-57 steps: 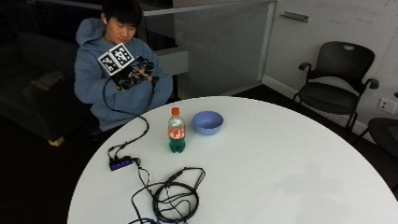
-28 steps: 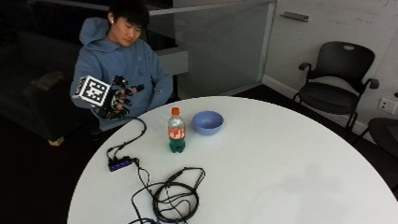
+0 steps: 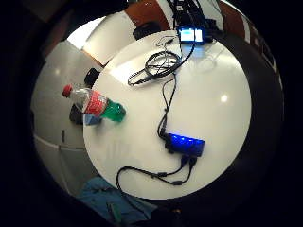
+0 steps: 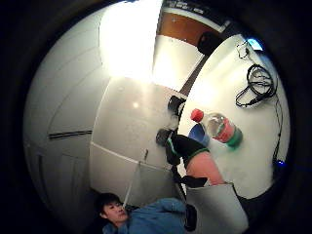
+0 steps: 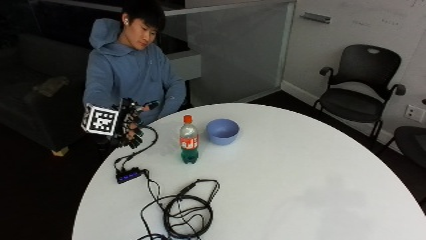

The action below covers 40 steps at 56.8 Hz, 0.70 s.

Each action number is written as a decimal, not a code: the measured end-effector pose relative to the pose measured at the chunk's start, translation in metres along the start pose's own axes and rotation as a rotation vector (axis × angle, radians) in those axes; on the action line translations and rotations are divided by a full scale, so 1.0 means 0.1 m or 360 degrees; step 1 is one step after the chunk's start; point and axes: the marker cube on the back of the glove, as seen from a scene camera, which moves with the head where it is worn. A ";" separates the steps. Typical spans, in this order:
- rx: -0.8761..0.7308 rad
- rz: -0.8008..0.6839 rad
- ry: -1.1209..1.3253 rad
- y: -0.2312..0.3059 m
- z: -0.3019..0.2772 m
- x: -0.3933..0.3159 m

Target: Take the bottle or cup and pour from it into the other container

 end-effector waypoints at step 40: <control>-0.0140 0.0201 -0.0317 -0.17 1.15 0.25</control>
